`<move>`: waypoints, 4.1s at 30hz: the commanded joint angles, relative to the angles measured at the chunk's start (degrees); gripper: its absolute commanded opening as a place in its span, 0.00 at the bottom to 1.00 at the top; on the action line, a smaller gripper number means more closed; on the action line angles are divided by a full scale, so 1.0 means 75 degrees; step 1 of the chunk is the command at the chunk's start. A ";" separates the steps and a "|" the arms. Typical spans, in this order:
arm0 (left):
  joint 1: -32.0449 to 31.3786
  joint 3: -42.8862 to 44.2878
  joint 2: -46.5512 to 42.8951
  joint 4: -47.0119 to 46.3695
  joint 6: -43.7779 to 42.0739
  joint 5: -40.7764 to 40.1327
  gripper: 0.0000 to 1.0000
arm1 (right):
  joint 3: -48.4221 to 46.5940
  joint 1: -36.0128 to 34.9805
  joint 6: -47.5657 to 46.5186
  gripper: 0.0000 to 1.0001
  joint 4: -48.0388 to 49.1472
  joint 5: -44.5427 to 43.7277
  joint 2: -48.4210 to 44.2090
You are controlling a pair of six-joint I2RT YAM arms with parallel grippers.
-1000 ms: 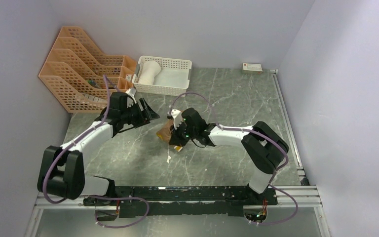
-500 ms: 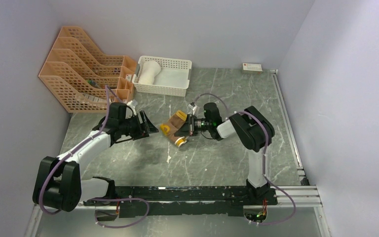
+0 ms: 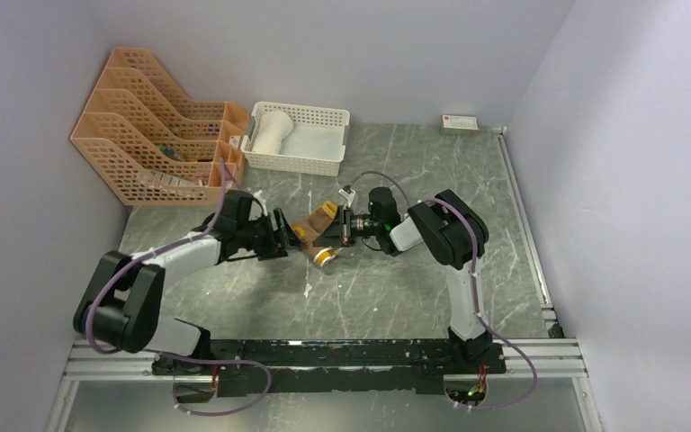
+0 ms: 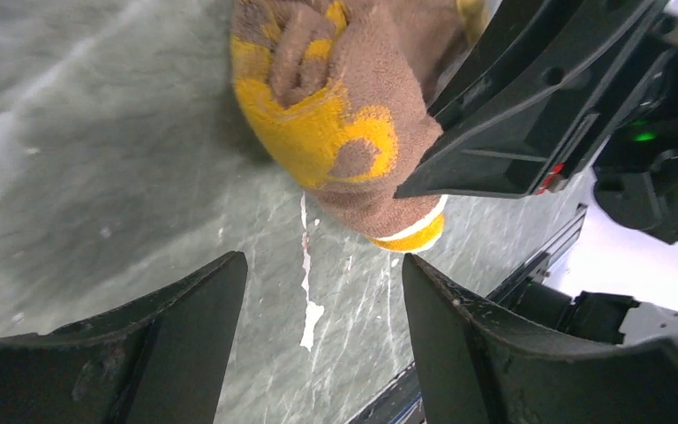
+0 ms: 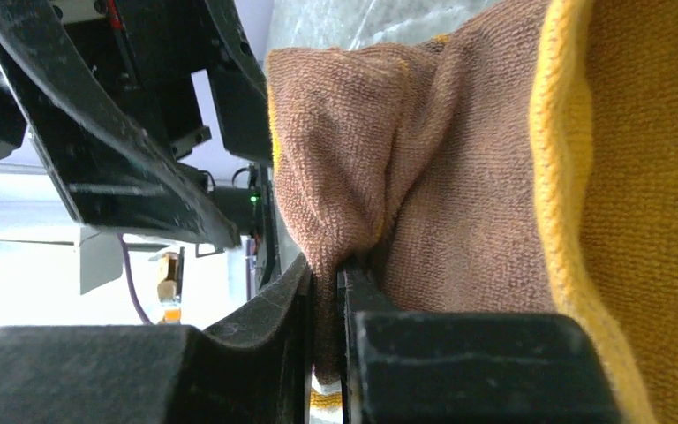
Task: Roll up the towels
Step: Roll the towel at the center of the board.
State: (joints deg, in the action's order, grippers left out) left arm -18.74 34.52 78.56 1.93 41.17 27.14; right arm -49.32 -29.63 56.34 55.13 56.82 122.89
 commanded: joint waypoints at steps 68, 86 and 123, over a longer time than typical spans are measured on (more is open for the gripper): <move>-0.0422 0.1485 0.3630 -0.0775 0.0481 -0.0892 0.55 | -0.2270 -0.4038 -0.7307 0.91 -0.8313 -1.0491 -0.1724; -0.0015 0.1594 0.3502 -0.0641 0.0328 -0.0258 0.59 | -0.2438 -0.3415 -0.6520 0.44 -0.8463 -0.9303 -0.1443; -0.0710 0.1306 0.2887 -0.2209 0.1681 -0.0566 0.97 | -0.1286 0.0145 -0.2954 0.24 -0.5188 -0.0474 -0.0704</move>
State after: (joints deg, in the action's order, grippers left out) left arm -23.75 47.16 99.48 -6.39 46.00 28.40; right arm -58.11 -28.25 35.81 17.61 50.94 115.83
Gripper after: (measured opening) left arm 0.972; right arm 0.245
